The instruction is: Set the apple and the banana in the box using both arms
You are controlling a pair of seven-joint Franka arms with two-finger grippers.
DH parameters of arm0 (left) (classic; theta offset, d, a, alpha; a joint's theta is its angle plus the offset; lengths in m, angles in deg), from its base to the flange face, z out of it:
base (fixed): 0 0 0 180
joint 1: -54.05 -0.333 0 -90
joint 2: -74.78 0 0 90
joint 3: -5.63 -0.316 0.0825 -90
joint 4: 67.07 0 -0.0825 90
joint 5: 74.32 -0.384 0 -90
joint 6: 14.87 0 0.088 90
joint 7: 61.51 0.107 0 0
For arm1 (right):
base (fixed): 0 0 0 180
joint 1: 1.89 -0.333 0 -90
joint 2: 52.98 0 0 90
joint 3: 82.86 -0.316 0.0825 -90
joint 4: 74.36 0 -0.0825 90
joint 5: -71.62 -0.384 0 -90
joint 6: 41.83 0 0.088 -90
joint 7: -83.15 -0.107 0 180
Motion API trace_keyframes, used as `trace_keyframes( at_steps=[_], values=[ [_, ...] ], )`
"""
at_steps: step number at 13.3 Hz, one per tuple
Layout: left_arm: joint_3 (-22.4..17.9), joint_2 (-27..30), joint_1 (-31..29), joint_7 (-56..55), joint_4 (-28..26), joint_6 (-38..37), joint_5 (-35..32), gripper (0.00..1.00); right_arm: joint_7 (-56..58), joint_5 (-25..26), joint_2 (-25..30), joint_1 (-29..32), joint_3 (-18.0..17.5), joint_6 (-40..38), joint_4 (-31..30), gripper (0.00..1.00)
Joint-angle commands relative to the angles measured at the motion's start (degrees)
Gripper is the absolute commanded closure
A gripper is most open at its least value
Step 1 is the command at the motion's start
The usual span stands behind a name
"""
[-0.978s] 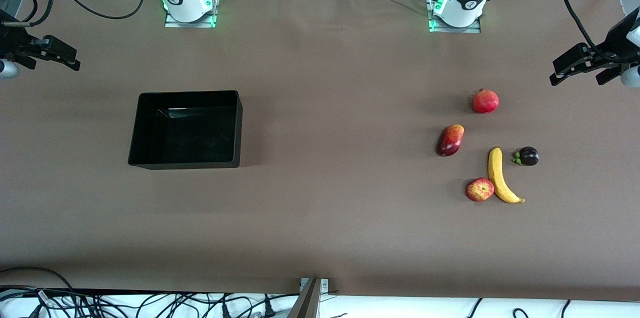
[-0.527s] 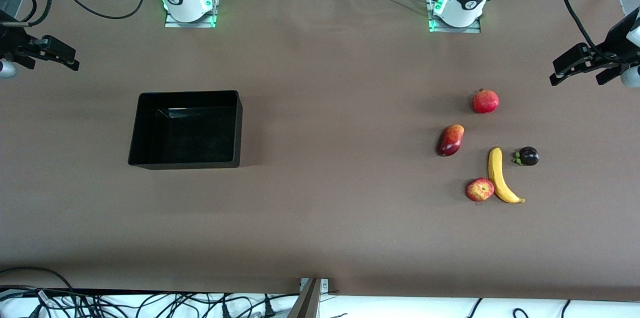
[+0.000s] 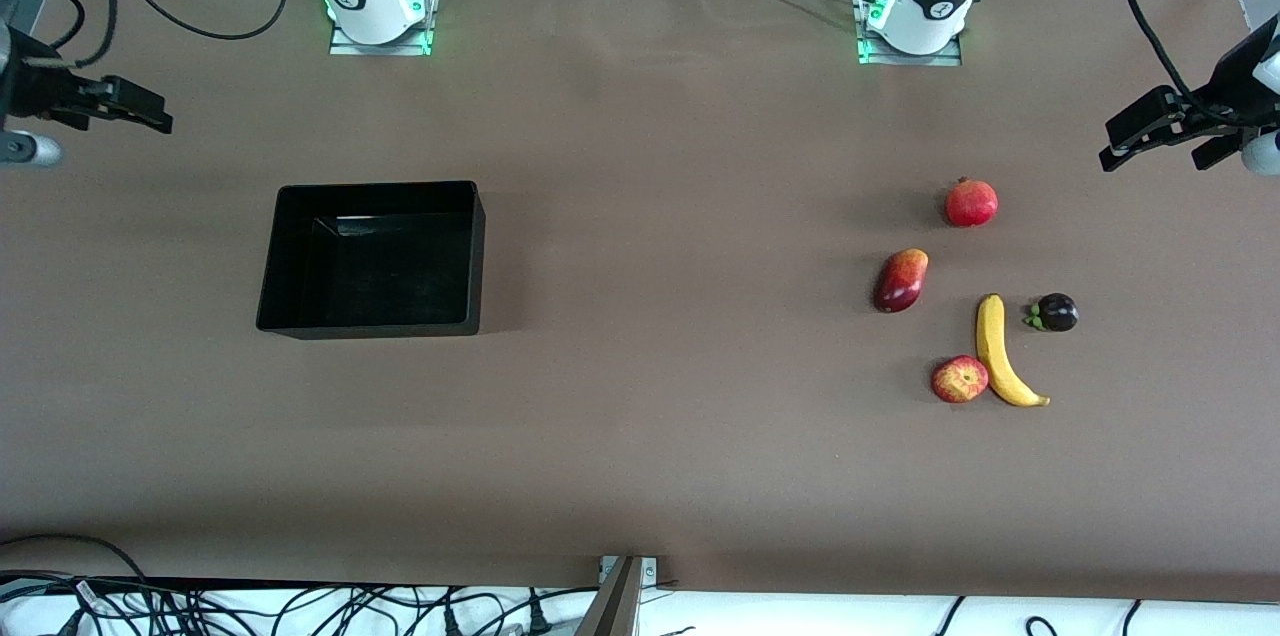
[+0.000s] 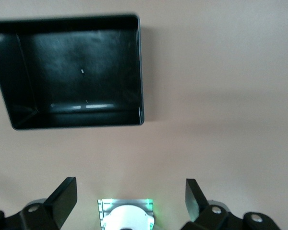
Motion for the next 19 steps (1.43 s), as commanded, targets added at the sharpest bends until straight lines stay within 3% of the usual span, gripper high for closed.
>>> trace_keyframes(
  at_steps=[1, 4, 7, 11, 16, 17, 18, 19],
  values=[
    [-0.2, 0.6, 0.1, 0.6, -0.2, -0.5, 1.3, 0.0, 1.9, -0.7, -1.3, 0.8, 0.7, 8.4, -7.5, 0.0],
    [-0.2, 0.6, 0.1, 0.6, -0.2, -0.5, 1.3, 0.0, 1.6, -0.7, 2.8, 0.8, 1.3, 24.4, -21.7, 0.0],
    [-0.3, 0.6, 0.1, 0.7, -0.1, -0.5, 1.3, 0.0, 1.0, -0.7, -0.5, 0.8, 1.8, 42.0, -30.1, 0.0],
    [-0.3, 0.6, 0.1, 0.8, -0.1, -0.5, 1.3, 0.0, 1.0, -1.2, -7.8, 0.8, 1.7, 54.3, -33.0, 0.0],
    [-0.3, 0.6, 0.1, 0.8, -0.2, -0.5, 1.3, 0.0, 1.5, -3.6, -14.9, 0.8, 1.5, 63.3, -33.3, 0.0],
    [-0.3, 0.6, 0.1, 0.8, -0.1, -0.5, 1.3, 0.0, 1.5, -3.6, -15.7, 0.8, 1.5, 64.4, -33.3, 0.03],
    [-0.3, 0.6, 0.1, 0.7, -0.2, -0.5, 1.3, 0.0, 1.5, -3.6, -16.2, 0.8, 1.4, 65.2, -33.3, 0.18],
    [-0.3, 0.6, 0.1, 0.7, -0.1, -0.5, 1.3, 0.0, 1.6, -3.6, -16.5, 0.8, 1.4, 65.6, -33.3, 0.42]
  ],
)
